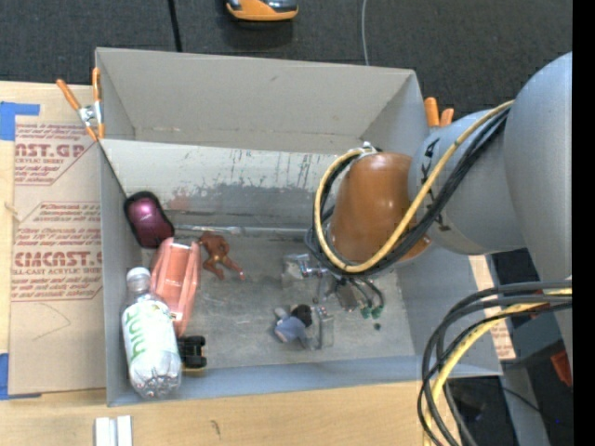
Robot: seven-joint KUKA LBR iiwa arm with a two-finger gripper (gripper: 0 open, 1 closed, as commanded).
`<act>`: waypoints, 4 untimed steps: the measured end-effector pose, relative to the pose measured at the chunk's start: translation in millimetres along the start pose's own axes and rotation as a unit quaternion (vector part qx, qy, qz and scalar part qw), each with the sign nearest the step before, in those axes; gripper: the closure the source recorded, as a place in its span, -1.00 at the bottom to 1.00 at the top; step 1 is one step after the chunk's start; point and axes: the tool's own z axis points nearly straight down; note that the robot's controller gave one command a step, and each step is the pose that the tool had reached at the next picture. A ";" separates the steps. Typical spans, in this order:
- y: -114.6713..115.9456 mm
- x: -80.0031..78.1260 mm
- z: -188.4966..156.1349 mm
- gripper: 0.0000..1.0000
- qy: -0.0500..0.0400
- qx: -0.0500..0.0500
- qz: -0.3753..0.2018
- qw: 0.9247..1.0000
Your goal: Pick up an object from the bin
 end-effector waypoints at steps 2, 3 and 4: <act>16.1 18.5 6.2 1.00 0.001 0.000 0.036 0.999; 16.1 18.5 6.2 1.00 0.001 0.000 0.036 0.999; 3.6 -4.2 -110.7 1.00 0.000 0.001 0.029 1.000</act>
Offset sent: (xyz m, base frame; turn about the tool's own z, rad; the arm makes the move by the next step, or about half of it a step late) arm -0.0212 0.0112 -0.0059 0.0721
